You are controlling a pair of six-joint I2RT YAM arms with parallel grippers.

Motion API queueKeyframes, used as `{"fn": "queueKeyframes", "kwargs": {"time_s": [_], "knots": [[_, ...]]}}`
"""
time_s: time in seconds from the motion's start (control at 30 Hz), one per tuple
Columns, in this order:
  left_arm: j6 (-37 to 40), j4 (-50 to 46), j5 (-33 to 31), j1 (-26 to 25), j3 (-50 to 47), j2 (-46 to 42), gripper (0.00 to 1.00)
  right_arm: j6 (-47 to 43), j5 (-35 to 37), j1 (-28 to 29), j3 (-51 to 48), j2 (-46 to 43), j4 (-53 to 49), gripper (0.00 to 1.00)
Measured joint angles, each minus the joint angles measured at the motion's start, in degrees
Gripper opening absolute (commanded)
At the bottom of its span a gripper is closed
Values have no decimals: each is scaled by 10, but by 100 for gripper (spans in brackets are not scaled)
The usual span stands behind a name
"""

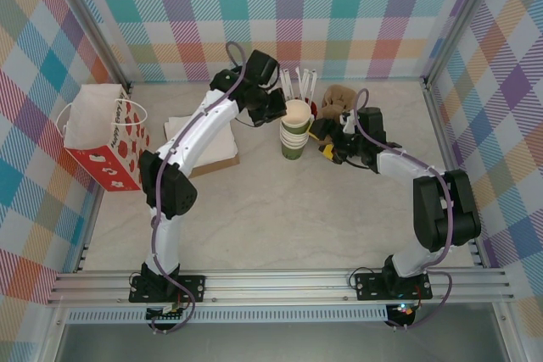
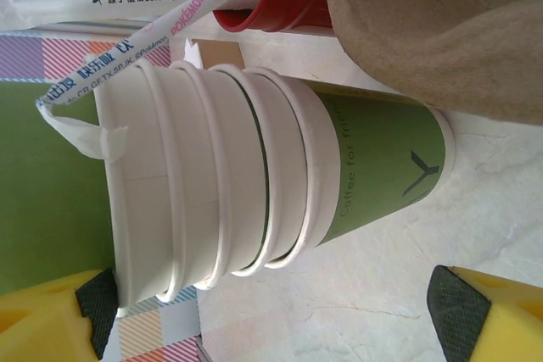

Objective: Pack the takeout coffee

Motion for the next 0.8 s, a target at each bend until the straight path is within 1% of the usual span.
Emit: {"fn": "queueKeyframes", "kwargs": {"time_s": [0.27, 0.53, 0.7, 0.8], "knots": [[0, 2, 2, 6, 0, -18, 4, -17, 1, 0, 10, 0, -18, 95], [2, -2, -4, 19, 0, -74, 4, -46, 7, 0, 40, -5, -67, 96], [21, -9, -18, 21, -3, -117, 5, -92, 24, 0, 67, -51, -133, 97], [40, -12, -24, 21, -36, -158, 6, -135, 50, -2, 89, -96, -197, 98]]}}
